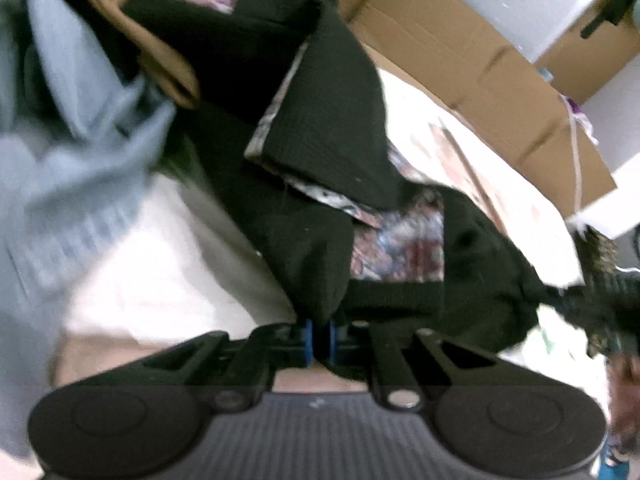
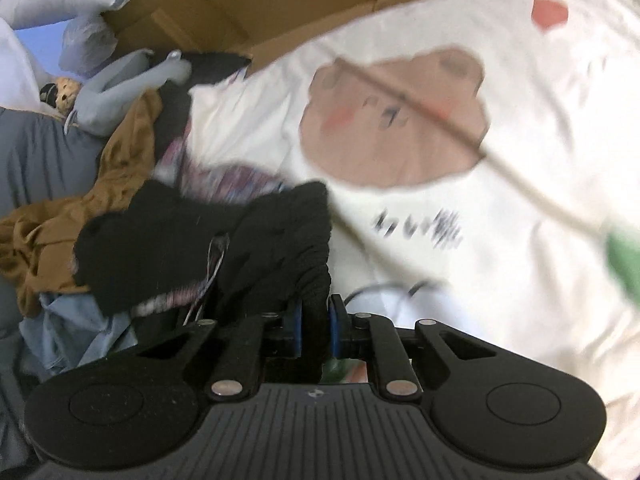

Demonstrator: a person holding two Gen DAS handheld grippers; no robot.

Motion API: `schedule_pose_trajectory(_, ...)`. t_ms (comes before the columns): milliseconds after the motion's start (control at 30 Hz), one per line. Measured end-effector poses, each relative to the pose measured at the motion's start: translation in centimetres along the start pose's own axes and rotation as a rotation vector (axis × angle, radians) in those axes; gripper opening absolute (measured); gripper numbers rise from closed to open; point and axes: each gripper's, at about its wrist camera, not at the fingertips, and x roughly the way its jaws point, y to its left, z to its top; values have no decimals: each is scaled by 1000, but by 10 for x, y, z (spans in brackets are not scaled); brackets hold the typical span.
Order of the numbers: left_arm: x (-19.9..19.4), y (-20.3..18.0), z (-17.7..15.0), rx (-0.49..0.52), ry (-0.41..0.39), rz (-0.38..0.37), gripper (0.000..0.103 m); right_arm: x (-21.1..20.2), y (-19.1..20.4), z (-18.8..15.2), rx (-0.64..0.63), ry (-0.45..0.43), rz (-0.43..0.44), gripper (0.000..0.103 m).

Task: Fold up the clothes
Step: 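Lift the black garment off the pile and stretch it between both tools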

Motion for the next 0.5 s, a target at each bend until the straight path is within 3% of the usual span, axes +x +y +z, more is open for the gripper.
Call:
schedule_pose_trajectory(200, 3, -30, -28, -3, 55, -112, 9, -21, 0, 38, -129, -47, -32, 11)
schedule_pose_trajectory(500, -24, -38, -14, 103, 43, -188, 20, -36, 2, 82, -281, -84, -92, 10)
